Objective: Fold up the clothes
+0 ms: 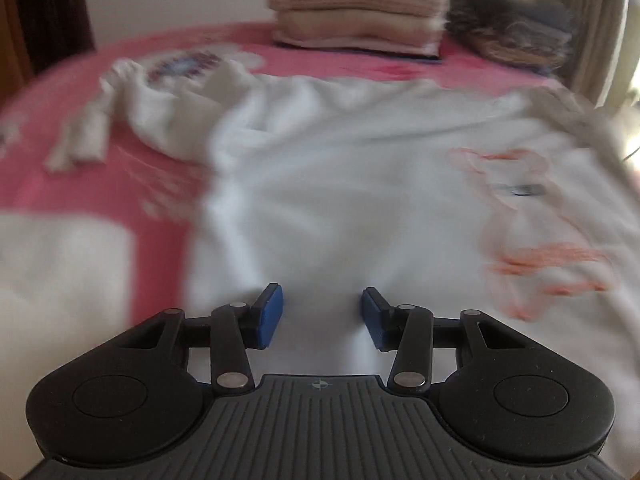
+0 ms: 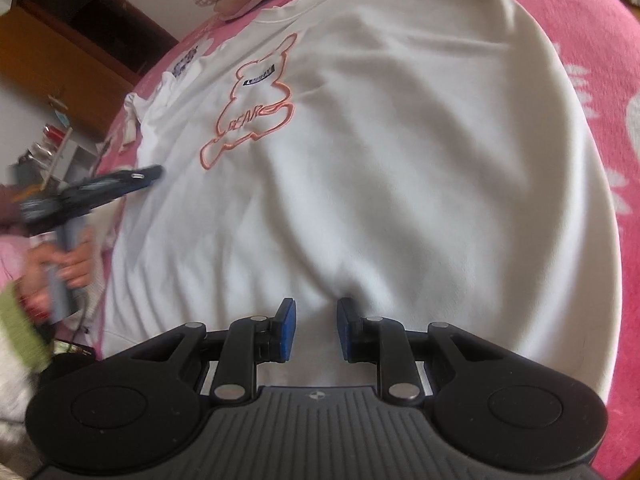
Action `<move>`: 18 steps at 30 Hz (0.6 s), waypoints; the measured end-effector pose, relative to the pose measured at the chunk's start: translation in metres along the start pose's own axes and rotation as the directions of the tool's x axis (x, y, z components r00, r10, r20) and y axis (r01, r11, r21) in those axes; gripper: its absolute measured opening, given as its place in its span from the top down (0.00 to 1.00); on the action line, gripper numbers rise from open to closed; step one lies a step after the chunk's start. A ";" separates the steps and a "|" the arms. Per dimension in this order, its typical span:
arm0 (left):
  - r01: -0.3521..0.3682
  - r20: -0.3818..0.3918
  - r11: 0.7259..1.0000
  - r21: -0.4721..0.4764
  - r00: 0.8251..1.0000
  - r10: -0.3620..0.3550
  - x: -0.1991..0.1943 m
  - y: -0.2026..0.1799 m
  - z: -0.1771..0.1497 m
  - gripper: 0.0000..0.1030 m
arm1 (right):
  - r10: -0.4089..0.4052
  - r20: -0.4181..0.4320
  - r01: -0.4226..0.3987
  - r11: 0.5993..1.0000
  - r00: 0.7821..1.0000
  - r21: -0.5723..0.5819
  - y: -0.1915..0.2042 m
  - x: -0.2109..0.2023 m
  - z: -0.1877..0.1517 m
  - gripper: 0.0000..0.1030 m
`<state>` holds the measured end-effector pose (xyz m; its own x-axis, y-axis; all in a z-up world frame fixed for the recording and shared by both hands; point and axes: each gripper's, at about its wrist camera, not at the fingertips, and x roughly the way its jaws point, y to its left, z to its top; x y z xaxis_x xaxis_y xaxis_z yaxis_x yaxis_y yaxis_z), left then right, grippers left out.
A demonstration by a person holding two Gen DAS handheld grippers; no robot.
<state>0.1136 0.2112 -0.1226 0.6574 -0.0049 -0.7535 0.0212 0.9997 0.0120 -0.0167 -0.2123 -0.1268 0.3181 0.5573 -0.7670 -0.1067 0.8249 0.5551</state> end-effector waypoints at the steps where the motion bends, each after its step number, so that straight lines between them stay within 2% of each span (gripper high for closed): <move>1: -0.056 0.027 0.998 -0.008 0.998 0.056 -0.001 0.010 0.005 0.58 | 0.014 -0.001 -0.014 1.000 1.000 0.015 -0.001 0.003 0.001 0.77; 2: -0.099 0.044 0.995 -0.018 0.994 0.100 -0.003 0.020 0.010 0.60 | 0.027 -0.002 -0.027 0.999 1.000 0.028 -0.003 0.004 0.001 0.77; 4: -0.119 0.070 0.991 -0.059 0.990 0.123 -0.006 0.040 0.021 0.59 | 0.049 -0.004 -0.049 0.998 0.999 0.046 -0.010 0.001 0.002 0.77; 7: -0.075 0.076 0.995 -0.069 0.994 0.080 -0.009 0.049 0.032 0.58 | 0.076 -0.010 -0.076 0.996 0.997 0.054 -0.015 0.003 0.006 0.77; 11: -0.009 0.022 1.000 0.018 1.000 0.009 -0.022 0.021 0.031 0.58 | 0.094 -0.014 -0.093 0.994 0.996 0.059 -0.019 0.000 0.007 0.77; 14: 0.058 -0.087 0.995 0.082 0.995 -0.051 -0.046 0.005 0.010 0.57 | 0.099 -0.011 -0.098 0.993 0.995 0.065 -0.020 -0.001 0.006 0.77; 16: 0.129 -0.136 0.980 0.153 0.985 -0.108 -0.070 -0.006 -0.011 0.57 | 0.097 -0.010 -0.096 0.993 0.995 0.061 -0.019 0.000 0.005 0.77; 18: 0.192 -0.163 0.947 0.257 0.975 -0.153 -0.091 -0.020 -0.033 0.57 | 0.092 -0.011 -0.092 0.994 0.996 0.054 -0.018 0.001 0.005 0.77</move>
<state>0.0288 0.1926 -0.0759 0.5149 -0.1540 -0.8433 0.3399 0.9398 0.0359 -0.0099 -0.2270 -0.1358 0.2969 0.6321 -0.7158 -0.0846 0.7640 0.6396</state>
